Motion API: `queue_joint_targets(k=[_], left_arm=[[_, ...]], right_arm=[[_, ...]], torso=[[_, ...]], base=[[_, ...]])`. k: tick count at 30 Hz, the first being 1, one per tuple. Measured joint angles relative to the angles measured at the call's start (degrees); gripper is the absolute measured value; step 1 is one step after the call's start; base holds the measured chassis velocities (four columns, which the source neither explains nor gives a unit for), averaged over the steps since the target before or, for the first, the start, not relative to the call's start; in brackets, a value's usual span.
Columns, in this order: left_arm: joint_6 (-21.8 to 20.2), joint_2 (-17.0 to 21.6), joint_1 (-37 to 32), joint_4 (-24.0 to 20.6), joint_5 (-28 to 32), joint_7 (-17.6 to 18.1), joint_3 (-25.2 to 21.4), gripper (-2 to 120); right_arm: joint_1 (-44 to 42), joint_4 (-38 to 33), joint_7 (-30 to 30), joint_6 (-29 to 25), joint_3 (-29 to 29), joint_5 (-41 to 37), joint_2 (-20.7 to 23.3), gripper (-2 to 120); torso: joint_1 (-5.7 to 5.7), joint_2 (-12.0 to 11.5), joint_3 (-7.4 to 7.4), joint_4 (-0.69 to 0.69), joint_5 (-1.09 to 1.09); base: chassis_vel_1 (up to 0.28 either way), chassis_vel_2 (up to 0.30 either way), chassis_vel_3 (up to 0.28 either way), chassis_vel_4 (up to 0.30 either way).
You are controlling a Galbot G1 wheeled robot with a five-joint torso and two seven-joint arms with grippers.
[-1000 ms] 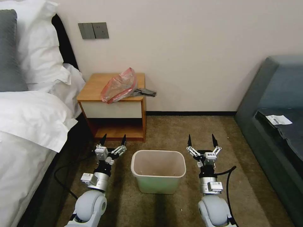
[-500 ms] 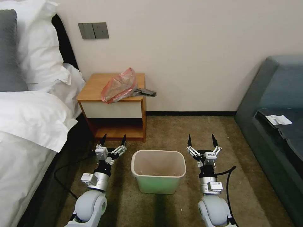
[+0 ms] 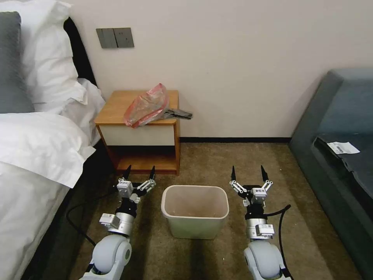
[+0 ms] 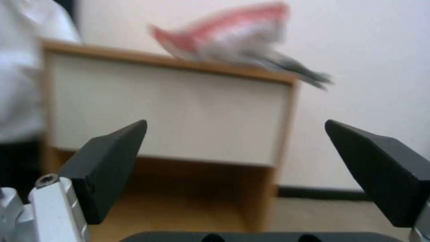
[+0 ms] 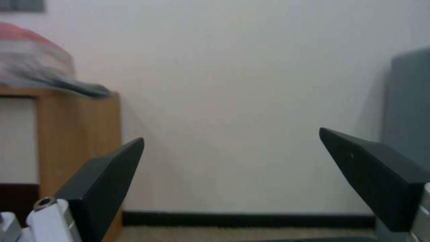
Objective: Pick up the garbage bag from the table and place it over the trash can.
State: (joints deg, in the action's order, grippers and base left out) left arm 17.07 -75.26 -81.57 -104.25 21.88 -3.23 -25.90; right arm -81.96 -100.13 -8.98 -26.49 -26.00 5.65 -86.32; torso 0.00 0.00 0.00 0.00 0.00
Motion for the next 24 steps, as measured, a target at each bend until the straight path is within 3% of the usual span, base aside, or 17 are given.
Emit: queue_joint_targets(k=[1,2,3,4,5,7,12,16,21,24], left_arm=[[0.0,0.0,0.0,0.0,0.0,0.0,0.0,99],[0.0,0.3,0.3,0.1,-0.2,0.5,-1.7,99],[-0.1,0.2,0.2,0.1,-0.2,0.4,-1.3,99],[-0.2,0.7,0.9,0.5,-0.9,1.4,-4.9,100],[-0.2,0.7,0.9,0.5,-0.9,1.4,-4.9,100],[-0.4,1.4,1.8,1.2,-1.9,3.1,-9.6,100],[-1.5,2.9,2.8,0.9,-0.8,4.7,-17.0,100],[-1.7,3.3,2.7,-0.1,1.0,2.2,-17.6,100],[-1.2,3.5,1.6,-2.0,4.8,-3.9,-15.2,100],[-1.2,3.4,1.3,-2.5,5.1,-5.1,-14.1,100]], right_arm=[[0.0,0.0,0.0,0.0,0.0,0.0,0.0,100],[-0.3,-1.8,4.8,4.1,-3.9,-2.1,-1.2,100],[-0.4,-2.2,6.0,5.0,-4.7,-2.6,-1.5,100],[-0.6,-3.0,8.3,6.8,-6.1,-3.6,-2.0,100],[-0.6,-3.0,8.3,6.8,-6.1,-3.6,-2.0,100],[-1.3,-4.2,10.9,7.4,-5.6,-5.0,-1.8,100],[-1.2,-5.0,11.9,7.6,-5.2,-5.4,-1.3,100],[-0.9,-5.2,12.5,6.9,-4.9,-5.9,-1.1,100],[-0.5,-5.8,12.7,5.8,-4.4,-6.3,-1.2,100],[-0.5,-6.0,12.7,5.7,-4.3,-6.2,-1.1,100]], torso=[[0.0,0.0,0.0,0.0,0.0],[0.0,0.0,0.0,0.01,0.08],[0.0,0.0,0.0,0.0,0.03],[0.0,0.0,0.0,-0.02,0.07],[0.0,0.0,0.0,-0.02,0.07],[0.01,0.0,0.01,0.01,-0.06],[0.0,0.0,0.01,0.02,-0.01],[0.0,0.0,0.0,0.01,-0.02],[0.0,0.0,0.0,0.0,-0.01],[0.0,0.0,0.0,0.0,0.01]], base=[[0.0,0.0,0.0,0.0],[0.0,0.0,0.0,0.0],[0.0,0.0,0.0,0.0],[0.0,0.0,0.0,0.0],[0.0,0.0,0.0,0.0],[0.0,0.0,0.0,0.0],[0.0,0.0,0.0,0.0],[0.0,0.0,0.0,0.0],[0.0,0.0,0.0,0.0],[0.0,0.0,0.0,0.0]])
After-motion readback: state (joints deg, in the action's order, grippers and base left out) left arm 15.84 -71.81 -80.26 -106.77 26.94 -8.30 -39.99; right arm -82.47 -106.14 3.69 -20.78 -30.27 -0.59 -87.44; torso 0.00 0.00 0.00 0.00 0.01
